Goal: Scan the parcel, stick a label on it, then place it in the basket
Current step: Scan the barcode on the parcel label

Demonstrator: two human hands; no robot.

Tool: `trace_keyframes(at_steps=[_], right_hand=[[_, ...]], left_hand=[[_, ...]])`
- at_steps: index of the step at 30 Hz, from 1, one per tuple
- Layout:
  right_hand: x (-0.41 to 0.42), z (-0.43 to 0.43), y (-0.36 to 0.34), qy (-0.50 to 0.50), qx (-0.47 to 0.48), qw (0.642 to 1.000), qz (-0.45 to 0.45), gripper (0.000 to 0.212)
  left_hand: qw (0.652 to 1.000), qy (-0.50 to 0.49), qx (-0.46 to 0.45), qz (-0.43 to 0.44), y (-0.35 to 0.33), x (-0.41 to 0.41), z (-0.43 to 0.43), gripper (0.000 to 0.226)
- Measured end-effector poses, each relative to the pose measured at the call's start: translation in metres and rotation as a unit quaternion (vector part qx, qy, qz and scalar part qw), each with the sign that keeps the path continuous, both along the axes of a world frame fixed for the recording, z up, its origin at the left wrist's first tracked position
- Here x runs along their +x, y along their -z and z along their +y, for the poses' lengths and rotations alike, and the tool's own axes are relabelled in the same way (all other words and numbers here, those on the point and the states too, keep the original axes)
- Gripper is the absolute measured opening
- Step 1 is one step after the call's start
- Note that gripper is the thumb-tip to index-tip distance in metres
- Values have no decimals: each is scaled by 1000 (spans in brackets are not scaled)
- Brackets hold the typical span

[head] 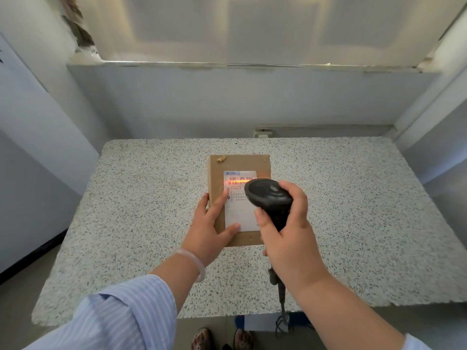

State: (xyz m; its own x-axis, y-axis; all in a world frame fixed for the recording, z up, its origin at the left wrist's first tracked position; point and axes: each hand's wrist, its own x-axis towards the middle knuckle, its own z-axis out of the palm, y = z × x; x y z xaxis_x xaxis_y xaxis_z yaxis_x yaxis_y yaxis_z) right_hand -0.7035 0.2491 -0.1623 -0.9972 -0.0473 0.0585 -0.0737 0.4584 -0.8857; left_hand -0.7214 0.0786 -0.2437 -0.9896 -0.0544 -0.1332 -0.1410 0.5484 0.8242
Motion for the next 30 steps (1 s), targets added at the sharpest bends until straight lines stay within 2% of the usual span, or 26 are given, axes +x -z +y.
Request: trace_keyframes(at_steps=[16,22,30], right_hand=[[3,-6,-1,-12,25,1000,-12,52],[2,-7,3,-8,6,1000,-13,53],[-7,16,30,20,13,997,-80,58]], left_hand=[[1000,-3,12,-14,5,-2,-5,76],[1000,-4,16,-18,8,-3,-6,76],[1000,0,11,-27,16,2,-12,77]])
